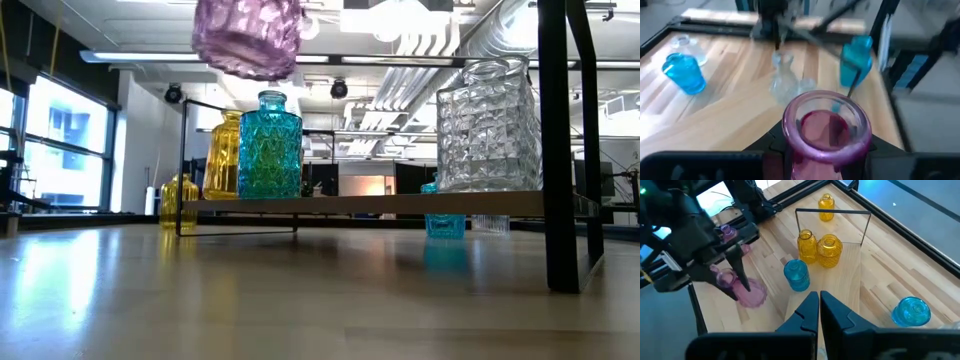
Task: Sort vases onto shelf
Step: Put the bottom right pink crystal vase on the shelf
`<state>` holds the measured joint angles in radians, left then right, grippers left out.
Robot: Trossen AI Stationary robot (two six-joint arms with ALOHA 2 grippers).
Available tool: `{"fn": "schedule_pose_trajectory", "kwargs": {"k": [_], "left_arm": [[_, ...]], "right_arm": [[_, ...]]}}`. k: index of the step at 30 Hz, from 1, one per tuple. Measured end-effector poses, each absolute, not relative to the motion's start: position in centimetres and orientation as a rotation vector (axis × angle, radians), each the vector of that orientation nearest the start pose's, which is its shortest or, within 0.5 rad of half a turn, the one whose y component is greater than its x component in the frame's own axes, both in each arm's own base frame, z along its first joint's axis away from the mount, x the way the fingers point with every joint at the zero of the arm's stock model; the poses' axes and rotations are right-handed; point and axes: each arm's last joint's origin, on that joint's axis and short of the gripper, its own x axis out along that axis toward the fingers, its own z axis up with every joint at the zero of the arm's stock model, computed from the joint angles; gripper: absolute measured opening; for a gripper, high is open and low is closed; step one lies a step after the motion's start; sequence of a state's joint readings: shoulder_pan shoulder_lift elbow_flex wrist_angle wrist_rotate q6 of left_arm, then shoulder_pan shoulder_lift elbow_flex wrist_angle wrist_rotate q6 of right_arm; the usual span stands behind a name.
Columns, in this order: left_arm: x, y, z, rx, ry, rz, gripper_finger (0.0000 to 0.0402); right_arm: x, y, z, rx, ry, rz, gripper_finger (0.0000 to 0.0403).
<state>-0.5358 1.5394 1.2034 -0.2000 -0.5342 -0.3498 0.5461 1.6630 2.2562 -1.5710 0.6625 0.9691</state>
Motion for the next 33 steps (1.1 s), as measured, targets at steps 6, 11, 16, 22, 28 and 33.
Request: {"fn": "schedule_pose_trajectory", "kwargs": {"k": [6, 11, 16, 22, 28, 33], "left_arm": [[29.5, -14.7, 29.0, -0.179, 0.284, 0.088, 0.0095], [30.3, -14.6, 28.0, -0.128, 0.311, 0.104, 0.0094], [31.2, -14.7, 26.9, -0.113, 0.316, 0.117, 0.0094], [32.1, -15.1, 25.5, -0.091, 0.317, 0.15, 0.0094], [33.5, -15.4, 24.2, -0.116, 0.279, 0.156, 0.0094], [34.3, -15.0, 23.5, -0.119, 0.265, 0.168, 0.0094]], "right_arm": [[23.6, 12.1, 47.8, 0.351, 0.639, -0.486, 0.0], [23.7, 11.9, 47.8, 0.353, 0.637, -0.493, 0.0], [23.7, 11.9, 47.8, 0.363, 0.627, -0.505, 0.0], [23.7, 11.9, 47.9, 0.363, 0.622, -0.51, 0.0], [23.7, 11.9, 47.9, 0.36, 0.617, -0.515, 0.0], [23.7, 11.9, 47.9, 0.359, 0.615, -0.516, 0.0]]}}
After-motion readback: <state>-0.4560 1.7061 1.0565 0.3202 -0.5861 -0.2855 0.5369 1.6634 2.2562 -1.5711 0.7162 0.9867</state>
